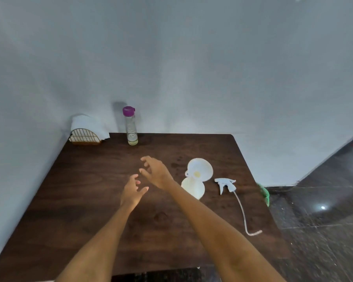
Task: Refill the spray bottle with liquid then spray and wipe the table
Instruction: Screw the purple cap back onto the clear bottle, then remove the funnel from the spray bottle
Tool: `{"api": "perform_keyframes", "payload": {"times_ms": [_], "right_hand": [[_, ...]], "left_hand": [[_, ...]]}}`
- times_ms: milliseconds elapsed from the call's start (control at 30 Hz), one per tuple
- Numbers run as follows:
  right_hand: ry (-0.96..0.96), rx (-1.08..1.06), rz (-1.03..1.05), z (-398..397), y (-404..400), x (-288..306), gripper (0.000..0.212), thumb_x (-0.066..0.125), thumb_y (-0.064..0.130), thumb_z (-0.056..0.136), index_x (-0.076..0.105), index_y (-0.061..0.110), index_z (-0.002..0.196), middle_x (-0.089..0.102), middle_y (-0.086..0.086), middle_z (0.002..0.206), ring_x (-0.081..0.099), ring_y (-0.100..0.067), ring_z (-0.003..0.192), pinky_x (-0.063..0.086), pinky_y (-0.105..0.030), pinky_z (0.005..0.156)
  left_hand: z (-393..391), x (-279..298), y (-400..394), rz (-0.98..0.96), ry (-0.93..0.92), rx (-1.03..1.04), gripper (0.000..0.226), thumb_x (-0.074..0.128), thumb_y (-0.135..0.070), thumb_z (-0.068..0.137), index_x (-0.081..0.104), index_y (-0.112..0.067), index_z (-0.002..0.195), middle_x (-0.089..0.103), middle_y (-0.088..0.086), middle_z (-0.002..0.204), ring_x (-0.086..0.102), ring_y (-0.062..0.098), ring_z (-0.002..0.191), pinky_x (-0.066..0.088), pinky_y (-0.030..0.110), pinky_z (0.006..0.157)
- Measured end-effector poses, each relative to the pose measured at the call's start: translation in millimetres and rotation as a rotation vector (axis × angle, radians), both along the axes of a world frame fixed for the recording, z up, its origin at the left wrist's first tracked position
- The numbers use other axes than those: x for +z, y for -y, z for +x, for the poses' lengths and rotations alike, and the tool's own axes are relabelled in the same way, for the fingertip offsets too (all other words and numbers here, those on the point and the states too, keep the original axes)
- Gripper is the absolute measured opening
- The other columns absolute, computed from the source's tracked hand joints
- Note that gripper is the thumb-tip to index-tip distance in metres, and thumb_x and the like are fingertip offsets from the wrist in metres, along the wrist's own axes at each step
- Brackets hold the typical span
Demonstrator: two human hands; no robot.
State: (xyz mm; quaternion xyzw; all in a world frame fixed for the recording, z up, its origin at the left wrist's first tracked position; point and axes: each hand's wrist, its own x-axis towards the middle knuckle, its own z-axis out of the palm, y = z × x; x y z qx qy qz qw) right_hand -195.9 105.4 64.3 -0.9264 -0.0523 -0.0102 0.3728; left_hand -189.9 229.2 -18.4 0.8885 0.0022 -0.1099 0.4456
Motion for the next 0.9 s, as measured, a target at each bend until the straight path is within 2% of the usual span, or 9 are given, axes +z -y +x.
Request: {"api": "perform_keyframes", "payload": {"times_ms": [267, 367, 433, 500, 567, 633, 700, 767, 900], "right_hand": [[0.138, 0.021, -0.007, -76, 35, 5, 0.024, 0.054, 0.022, 0.092, 0.06, 0.007, 0.109, 0.066, -0.011, 0.091, 0.061, -0.022, 0.08, 0.048, -0.035, 0.072], [0.298, -0.114, 0.014, -82, 56, 23, 0.019, 0.052, 0.019, 0.092, 0.063, 0.006, 0.1, 0.066, -0.01, 0.096, 0.06, -0.023, 0.089, 0.048, -0.034, 0.076], [0.336, -0.269, 0.018, -83, 76, 30, 0.02, 0.05, 0.018, 0.093, 0.063, 0.006, 0.103, 0.061, -0.011, 0.104, 0.054, -0.023, 0.101, 0.045, -0.031, 0.082], [0.275, -0.456, -0.01, -85, 98, 33, 0.027, 0.049, 0.021, 0.093, 0.058, 0.008, 0.116, 0.054, -0.011, 0.119, 0.046, -0.022, 0.114, 0.044, -0.03, 0.092], [0.194, -0.666, -0.043, -88, 115, 31, 0.041, 0.05, 0.026, 0.092, 0.048, 0.008, 0.128, 0.048, -0.015, 0.129, 0.041, -0.027, 0.122, 0.043, -0.038, 0.1], [-0.027, -0.819, 0.074, -91, 125, 25, 0.056, 0.055, 0.035, 0.089, 0.039, 0.005, 0.134, 0.048, -0.015, 0.133, 0.045, -0.03, 0.123, 0.042, -0.039, 0.099], [-0.29, -0.842, 0.349, -94, 128, 19, 0.06, 0.061, 0.038, 0.084, 0.045, 0.002, 0.129, 0.059, -0.01, 0.119, 0.061, -0.024, 0.101, 0.052, -0.03, 0.08], [-0.383, -0.818, 0.548, -95, 128, 14, 0.041, 0.063, 0.027, 0.083, 0.059, -0.001, 0.112, 0.067, -0.007, 0.09, 0.063, -0.014, 0.069, 0.049, -0.02, 0.056], [-0.247, -0.812, 0.391, -80, 134, 21, 0.016, 0.06, 0.012, 0.085, 0.068, -0.003, 0.085, 0.069, -0.014, 0.08, 0.059, -0.014, 0.057, 0.052, -0.024, 0.061]], "left_hand": [[-76, -1, 35, 0.026, -0.036, -0.047, 0.057, 0.07, -0.023, 0.081, 0.045, -0.012, 0.13, 0.062, 0.009, 0.114, 0.06, 0.022, 0.099, 0.046, 0.03, 0.082], [-80, 7, 51, -0.019, -0.069, -0.081, 0.059, 0.071, -0.023, 0.08, 0.045, -0.014, 0.132, 0.061, 0.01, 0.119, 0.059, 0.024, 0.104, 0.045, 0.03, 0.086], [-79, 12, 62, -0.015, -0.124, -0.162, 0.067, 0.072, -0.026, 0.08, 0.039, -0.019, 0.138, 0.056, 0.009, 0.127, 0.054, 0.025, 0.114, 0.044, 0.034, 0.096], [-75, 18, 74, 0.023, -0.154, -0.248, 0.074, 0.072, -0.029, 0.08, 0.033, -0.022, 0.143, 0.05, 0.007, 0.135, 0.048, 0.026, 0.124, 0.04, 0.039, 0.105], [-69, 24, 89, 0.042, -0.138, -0.287, 0.077, 0.072, -0.031, 0.08, 0.03, -0.021, 0.144, 0.047, 0.006, 0.139, 0.044, 0.026, 0.129, 0.037, 0.045, 0.108], [-64, 31, 104, 0.029, -0.11, -0.292, 0.077, 0.072, -0.031, 0.08, 0.031, -0.02, 0.143, 0.045, 0.007, 0.141, 0.043, 0.025, 0.129, 0.038, 0.047, 0.108], [-59, 35, 115, 0.018, -0.084, -0.303, 0.074, 0.071, -0.028, 0.08, 0.032, -0.019, 0.143, 0.044, 0.007, 0.142, 0.044, 0.025, 0.129, 0.039, 0.046, 0.107], [-54, 37, 122, 0.011, -0.078, -0.333, 0.07, 0.069, -0.023, 0.083, 0.032, -0.017, 0.142, 0.044, 0.009, 0.141, 0.045, 0.026, 0.128, 0.041, 0.045, 0.106], [-46, 39, 127, -0.04, -0.108, -0.329, 0.061, 0.062, -0.012, 0.087, 0.033, -0.013, 0.141, 0.048, 0.012, 0.137, 0.048, 0.028, 0.124, 0.044, 0.039, 0.102]]}}
